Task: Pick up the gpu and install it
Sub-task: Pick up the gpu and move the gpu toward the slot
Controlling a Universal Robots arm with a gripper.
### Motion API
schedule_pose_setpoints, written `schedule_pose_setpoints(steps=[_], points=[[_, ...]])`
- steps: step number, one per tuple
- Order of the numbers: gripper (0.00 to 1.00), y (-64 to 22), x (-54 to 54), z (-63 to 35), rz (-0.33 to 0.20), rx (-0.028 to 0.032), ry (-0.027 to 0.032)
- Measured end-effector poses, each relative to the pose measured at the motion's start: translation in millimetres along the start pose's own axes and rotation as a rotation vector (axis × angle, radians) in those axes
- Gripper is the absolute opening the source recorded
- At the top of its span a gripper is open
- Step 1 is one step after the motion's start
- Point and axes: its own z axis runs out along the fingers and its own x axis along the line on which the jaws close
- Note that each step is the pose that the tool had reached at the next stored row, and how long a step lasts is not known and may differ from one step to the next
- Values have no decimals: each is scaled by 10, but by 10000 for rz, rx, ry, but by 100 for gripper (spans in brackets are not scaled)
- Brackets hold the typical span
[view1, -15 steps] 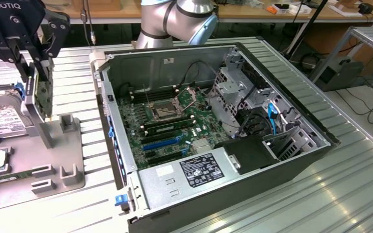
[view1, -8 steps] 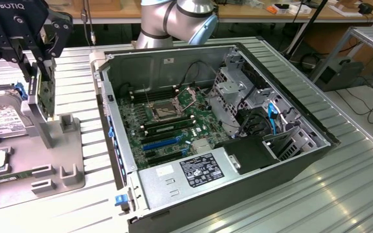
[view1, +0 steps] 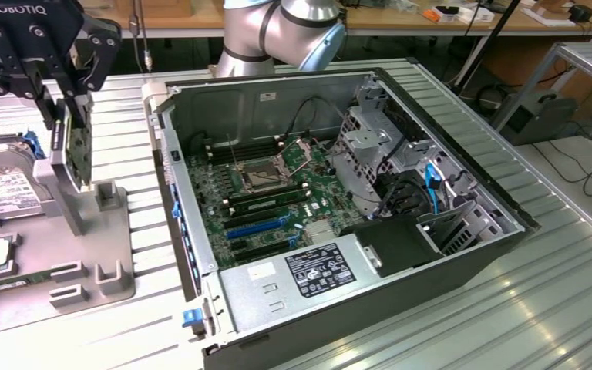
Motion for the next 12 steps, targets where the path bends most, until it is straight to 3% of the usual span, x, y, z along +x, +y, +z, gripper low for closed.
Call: schedule_pose_setpoints(steps=[12], points=[[27, 15, -202, 6, 0, -1, 0]])
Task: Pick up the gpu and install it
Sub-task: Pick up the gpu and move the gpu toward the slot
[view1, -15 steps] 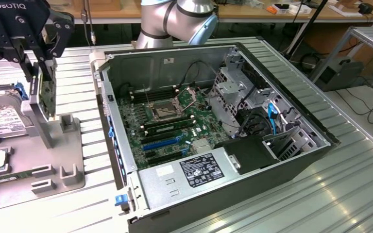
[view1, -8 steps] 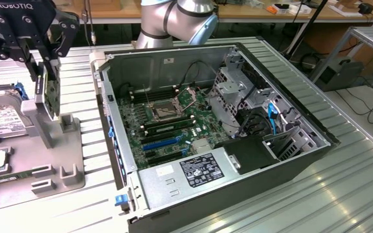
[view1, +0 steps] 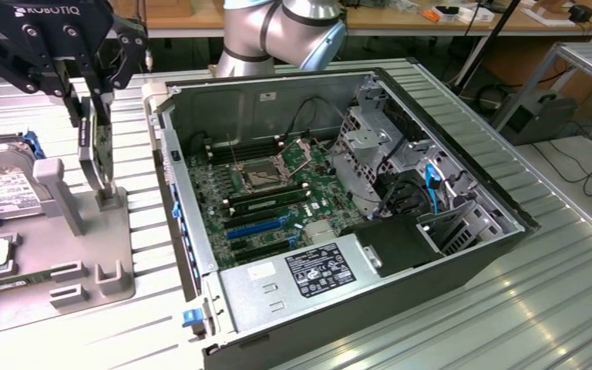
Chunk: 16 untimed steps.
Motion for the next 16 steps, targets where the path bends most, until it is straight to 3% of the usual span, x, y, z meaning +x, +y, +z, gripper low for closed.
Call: schedule_pose_setpoints(steps=[16], points=[[27, 19, -246, 7, 0, 0, 0]])
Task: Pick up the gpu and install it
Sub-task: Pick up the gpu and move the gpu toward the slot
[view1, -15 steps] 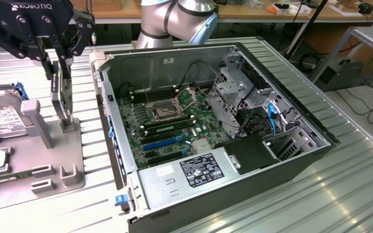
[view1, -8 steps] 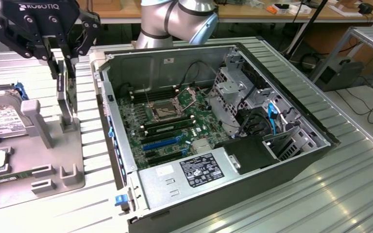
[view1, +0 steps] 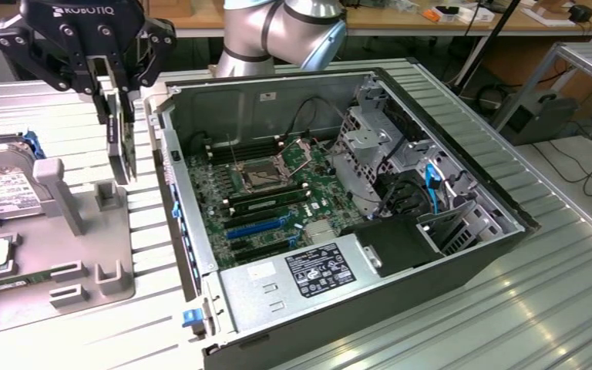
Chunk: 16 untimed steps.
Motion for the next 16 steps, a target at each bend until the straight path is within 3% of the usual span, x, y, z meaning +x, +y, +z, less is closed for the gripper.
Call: schedule_pose_setpoints(steps=[16], points=[[27, 18, -241, 7, 0, 0, -1]])
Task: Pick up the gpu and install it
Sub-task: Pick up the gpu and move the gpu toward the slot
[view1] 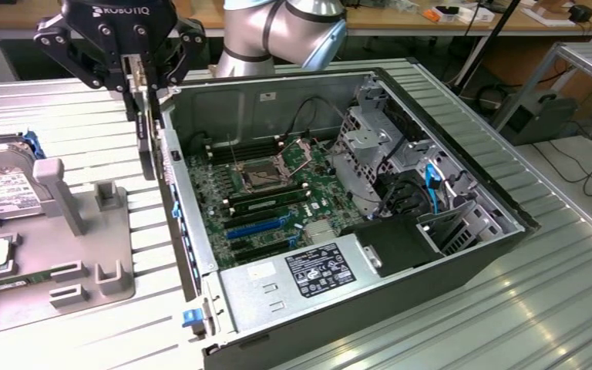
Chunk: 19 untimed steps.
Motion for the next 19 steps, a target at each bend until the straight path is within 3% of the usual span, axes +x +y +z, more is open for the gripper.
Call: schedule_pose_setpoints(steps=[4, 19], points=[[27, 10, -132, 3, 0, 0, 1], [27, 33, -433, 12, 0, 0, 0]])
